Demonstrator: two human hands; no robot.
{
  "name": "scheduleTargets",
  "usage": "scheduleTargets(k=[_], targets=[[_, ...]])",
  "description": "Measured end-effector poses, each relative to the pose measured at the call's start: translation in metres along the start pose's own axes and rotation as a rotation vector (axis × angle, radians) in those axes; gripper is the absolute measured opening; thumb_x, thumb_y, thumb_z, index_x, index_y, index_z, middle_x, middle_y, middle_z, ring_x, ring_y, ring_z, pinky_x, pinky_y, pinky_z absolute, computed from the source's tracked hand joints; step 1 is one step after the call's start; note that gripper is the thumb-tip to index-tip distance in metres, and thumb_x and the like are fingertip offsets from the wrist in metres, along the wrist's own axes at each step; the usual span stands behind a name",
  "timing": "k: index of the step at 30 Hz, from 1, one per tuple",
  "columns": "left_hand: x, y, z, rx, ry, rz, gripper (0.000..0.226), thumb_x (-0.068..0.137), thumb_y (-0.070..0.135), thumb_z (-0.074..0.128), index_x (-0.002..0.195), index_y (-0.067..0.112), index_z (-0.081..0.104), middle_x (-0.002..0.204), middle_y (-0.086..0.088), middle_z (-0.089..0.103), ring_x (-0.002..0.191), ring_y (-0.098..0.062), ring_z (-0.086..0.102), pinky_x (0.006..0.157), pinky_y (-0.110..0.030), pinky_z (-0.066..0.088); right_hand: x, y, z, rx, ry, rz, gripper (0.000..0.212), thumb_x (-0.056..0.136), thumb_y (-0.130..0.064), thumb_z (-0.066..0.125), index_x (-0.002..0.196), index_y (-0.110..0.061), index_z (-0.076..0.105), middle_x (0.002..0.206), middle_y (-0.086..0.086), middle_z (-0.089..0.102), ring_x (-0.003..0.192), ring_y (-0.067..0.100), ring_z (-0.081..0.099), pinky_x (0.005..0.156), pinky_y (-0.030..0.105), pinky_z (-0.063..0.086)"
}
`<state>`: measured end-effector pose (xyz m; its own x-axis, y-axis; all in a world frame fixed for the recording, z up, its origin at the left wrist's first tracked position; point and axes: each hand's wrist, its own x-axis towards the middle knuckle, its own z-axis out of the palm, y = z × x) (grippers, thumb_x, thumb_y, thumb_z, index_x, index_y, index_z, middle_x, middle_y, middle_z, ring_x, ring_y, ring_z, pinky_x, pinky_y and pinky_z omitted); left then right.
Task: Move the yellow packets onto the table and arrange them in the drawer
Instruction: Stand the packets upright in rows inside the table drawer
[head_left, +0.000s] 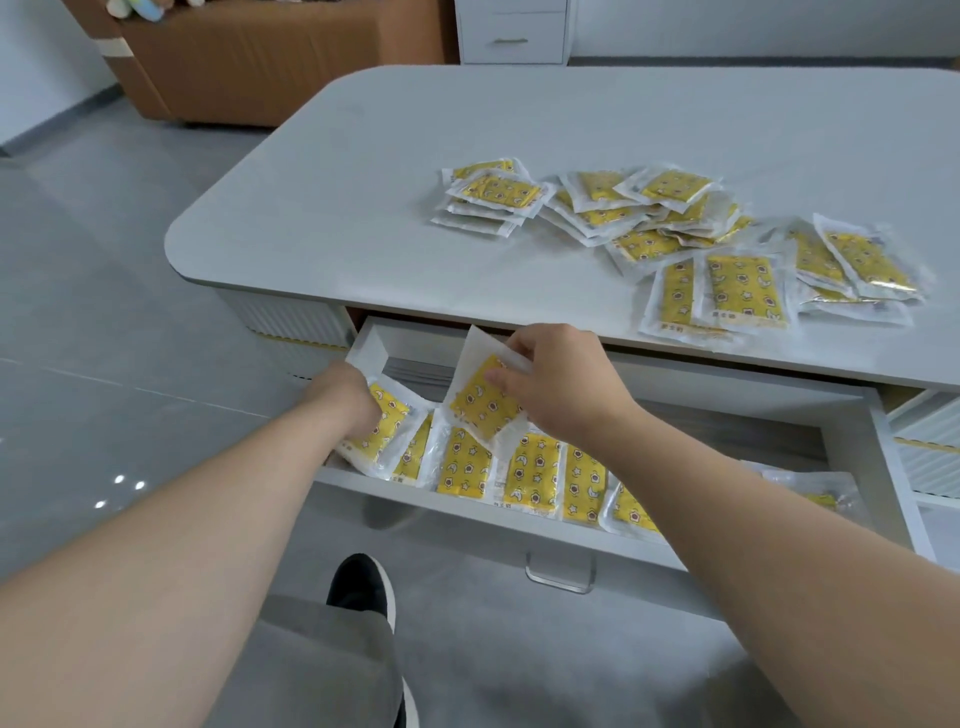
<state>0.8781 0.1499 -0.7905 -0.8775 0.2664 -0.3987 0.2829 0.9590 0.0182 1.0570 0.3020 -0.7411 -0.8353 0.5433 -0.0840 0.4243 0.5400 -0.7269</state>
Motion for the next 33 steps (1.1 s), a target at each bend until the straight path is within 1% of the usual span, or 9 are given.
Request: scheduleTargets(k=[3,7,10,13,16,18,23,28,33], targets=[[-0.005,-0.005,0.008,0.148,0.023,0.031,0.017,0.087,0.014,0.066,0.096,0.012,0.052,0.096,-0.004,0.060,0.086,-0.026,0.061,0.057,-0.027,0.042,0.001,0.004,0.003,-0.059,-0.072,0.021,0.015,0.096,-0.029,0.069,0.096,-0.014,0.070,0.080,0.001,0.068,0.064,0.017,0.062,0.053,0.026,0.047],[-0.014,0.000,0.011,0.449,0.064,0.100,0.014,0.091,0.020,0.063,0.105,0.020,0.062,0.098,0.000,0.060,0.100,-0.024,0.065,0.068,-0.028,0.044,0.005,0.009,0.005,-0.135,-0.188,0.033,0.005,0.099,-0.017,0.060,0.101,-0.018,0.066,0.083,-0.001,0.064,0.060,0.013,0.057,0.048,0.022,0.040],[-0.016,0.003,0.007,0.448,0.074,0.110,0.011,0.091,0.017,0.064,0.101,0.019,0.066,0.079,0.002,0.050,0.084,-0.022,0.059,0.062,-0.025,0.041,0.006,0.011,0.007,-0.151,-0.216,0.041,0.016,0.098,-0.009,0.055,0.105,-0.019,0.065,0.084,-0.002,0.063,0.060,0.013,0.057,0.046,0.021,0.040],[-0.021,0.015,-0.014,0.179,0.037,0.144,0.015,0.087,0.008,0.066,0.100,0.015,0.064,0.088,0.000,0.058,0.082,-0.020,0.060,0.062,-0.028,0.045,0.008,0.010,0.011,-0.149,-0.201,0.016,0.018,0.099,-0.010,0.055,0.110,-0.020,0.066,0.088,-0.001,0.064,0.065,0.014,0.060,0.049,0.021,0.042],[-0.031,0.030,-0.041,-0.367,-0.239,0.380,0.050,0.074,0.005,0.086,0.116,0.020,0.064,0.108,0.003,0.070,0.100,-0.017,0.066,0.085,-0.033,0.052,0.010,0.006,0.014,-0.101,-0.182,-0.018,0.018,0.099,-0.013,0.058,0.112,-0.020,0.067,0.090,0.000,0.067,0.067,0.016,0.062,0.053,0.026,0.050],[-0.043,0.036,-0.048,-0.530,-0.372,0.485,0.061,0.068,0.004,0.090,0.119,0.023,0.063,0.107,0.003,0.073,0.100,-0.015,0.069,0.090,-0.035,0.054,0.011,0.002,0.016,-0.051,-0.176,-0.018,0.018,0.098,-0.015,0.061,0.112,-0.022,0.068,0.089,0.002,0.070,0.070,0.019,0.066,0.059,0.031,0.056],[-0.032,0.039,-0.029,-0.329,-0.252,0.467,0.040,0.073,0.015,0.089,0.104,0.024,0.066,0.098,-0.001,0.071,0.086,-0.019,0.066,0.075,-0.033,0.054,0.009,0.003,0.025,0.043,-0.136,0.015,0.013,0.095,-0.027,0.067,0.107,-0.021,0.067,0.092,0.000,0.071,0.077,0.018,0.070,0.072,0.037,0.062],[-0.003,0.018,-0.008,-0.279,-0.215,0.235,0.071,0.077,0.018,0.087,0.140,0.014,0.053,0.128,-0.007,0.063,0.110,-0.027,0.062,0.089,-0.034,0.052,0.010,0.010,0.020,-0.008,-0.130,0.033,0.018,0.099,-0.028,0.064,0.114,-0.018,0.062,0.101,-0.001,0.065,0.080,0.015,0.063,0.070,0.030,0.055],[-0.001,0.017,0.007,-0.030,-0.050,0.309,0.063,0.079,0.028,0.084,0.134,0.022,0.054,0.118,-0.002,0.063,0.098,-0.021,0.058,0.078,-0.030,0.048,0.011,0.015,0.014,-0.052,-0.129,0.022,0.018,0.099,-0.028,0.062,0.115,-0.021,0.064,0.104,-0.002,0.068,0.086,0.014,0.064,0.069,0.026,0.051]])
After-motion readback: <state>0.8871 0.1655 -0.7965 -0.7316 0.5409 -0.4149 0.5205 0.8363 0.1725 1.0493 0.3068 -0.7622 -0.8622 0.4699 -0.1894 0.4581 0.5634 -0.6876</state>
